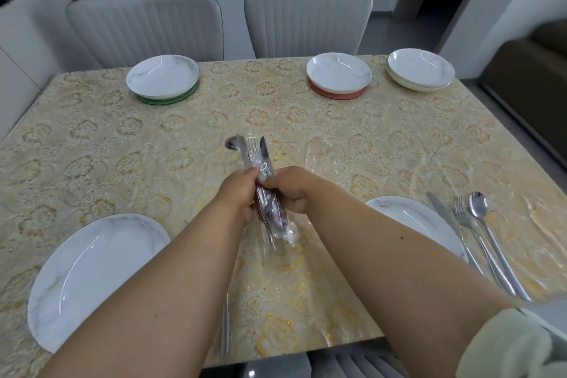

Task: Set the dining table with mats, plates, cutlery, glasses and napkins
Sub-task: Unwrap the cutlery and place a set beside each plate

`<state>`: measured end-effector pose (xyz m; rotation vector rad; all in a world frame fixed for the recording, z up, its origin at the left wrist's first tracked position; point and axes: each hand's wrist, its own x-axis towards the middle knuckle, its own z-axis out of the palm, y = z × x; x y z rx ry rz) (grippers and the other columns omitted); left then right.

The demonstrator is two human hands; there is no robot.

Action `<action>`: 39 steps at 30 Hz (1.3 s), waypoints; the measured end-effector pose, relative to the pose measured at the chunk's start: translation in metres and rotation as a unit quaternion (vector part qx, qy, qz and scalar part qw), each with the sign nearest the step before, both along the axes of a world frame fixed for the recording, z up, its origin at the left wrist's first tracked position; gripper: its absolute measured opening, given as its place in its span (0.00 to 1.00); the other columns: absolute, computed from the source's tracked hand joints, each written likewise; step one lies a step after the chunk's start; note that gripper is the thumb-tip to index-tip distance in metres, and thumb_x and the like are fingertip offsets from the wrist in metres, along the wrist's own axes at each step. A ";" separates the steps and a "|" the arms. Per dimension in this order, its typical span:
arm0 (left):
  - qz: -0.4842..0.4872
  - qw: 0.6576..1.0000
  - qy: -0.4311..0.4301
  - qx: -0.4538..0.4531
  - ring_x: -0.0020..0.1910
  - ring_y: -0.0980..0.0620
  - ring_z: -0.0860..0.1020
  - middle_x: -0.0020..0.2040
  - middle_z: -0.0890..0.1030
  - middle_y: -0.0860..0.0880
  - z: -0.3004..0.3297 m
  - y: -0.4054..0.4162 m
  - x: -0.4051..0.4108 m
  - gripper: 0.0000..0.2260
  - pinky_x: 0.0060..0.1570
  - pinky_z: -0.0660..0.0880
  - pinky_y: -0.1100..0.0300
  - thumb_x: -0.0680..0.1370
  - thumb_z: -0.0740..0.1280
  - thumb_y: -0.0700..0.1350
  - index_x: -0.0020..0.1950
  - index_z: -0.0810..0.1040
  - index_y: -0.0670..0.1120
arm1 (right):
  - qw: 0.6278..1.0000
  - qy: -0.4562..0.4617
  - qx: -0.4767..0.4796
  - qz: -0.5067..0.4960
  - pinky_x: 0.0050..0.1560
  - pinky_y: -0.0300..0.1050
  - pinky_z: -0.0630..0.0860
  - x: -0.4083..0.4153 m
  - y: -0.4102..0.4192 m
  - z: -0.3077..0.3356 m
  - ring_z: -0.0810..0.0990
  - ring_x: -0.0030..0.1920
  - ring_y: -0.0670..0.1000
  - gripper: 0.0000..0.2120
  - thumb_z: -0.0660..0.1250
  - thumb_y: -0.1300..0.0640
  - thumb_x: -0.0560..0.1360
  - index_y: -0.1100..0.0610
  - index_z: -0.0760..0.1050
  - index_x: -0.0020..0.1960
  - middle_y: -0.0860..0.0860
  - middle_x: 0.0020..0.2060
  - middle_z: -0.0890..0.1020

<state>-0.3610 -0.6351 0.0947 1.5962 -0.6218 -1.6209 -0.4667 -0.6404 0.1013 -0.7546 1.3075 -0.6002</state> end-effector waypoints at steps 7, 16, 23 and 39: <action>-0.047 0.982 0.179 0.021 0.43 0.45 0.81 0.46 0.82 0.43 0.056 0.021 -0.051 0.22 0.46 0.75 0.48 0.84 0.53 0.53 0.52 0.78 0.37 | 0.997 -0.007 -0.054 -0.053 0.42 0.45 0.77 -0.045 0.025 0.051 0.77 0.35 0.53 0.09 0.64 0.66 0.78 0.63 0.73 0.39 0.58 0.35 0.77; -0.137 0.970 0.187 0.070 0.32 0.44 0.83 0.36 0.82 0.40 0.090 0.056 -0.145 0.19 0.42 0.75 0.47 0.81 0.60 0.51 0.42 0.78 0.38 | 0.993 0.014 -0.054 -0.100 0.58 0.56 0.75 -0.139 0.075 0.084 0.79 0.47 0.59 0.08 0.59 0.65 0.79 0.68 0.75 0.49 0.63 0.43 0.78; -0.152 0.974 0.158 0.049 0.41 0.44 0.79 0.33 0.82 0.41 0.105 0.095 -0.268 0.16 0.45 0.73 0.48 0.82 0.58 0.49 0.43 0.78 0.40 | 0.987 -0.024 -0.075 -0.143 0.42 0.47 0.74 -0.261 0.124 0.115 0.74 0.36 0.55 0.10 0.52 0.71 0.76 0.64 0.71 0.42 0.57 0.35 0.73; -0.123 0.981 0.151 -0.011 0.38 0.46 0.79 0.38 0.82 0.42 0.096 0.156 -0.527 0.19 0.34 0.74 0.55 0.82 0.57 0.55 0.49 0.78 0.41 | 0.974 0.020 -0.114 -0.195 0.36 0.45 0.77 -0.524 0.185 0.116 0.76 0.29 0.52 0.07 0.66 0.68 0.75 0.64 0.75 0.38 0.56 0.29 0.77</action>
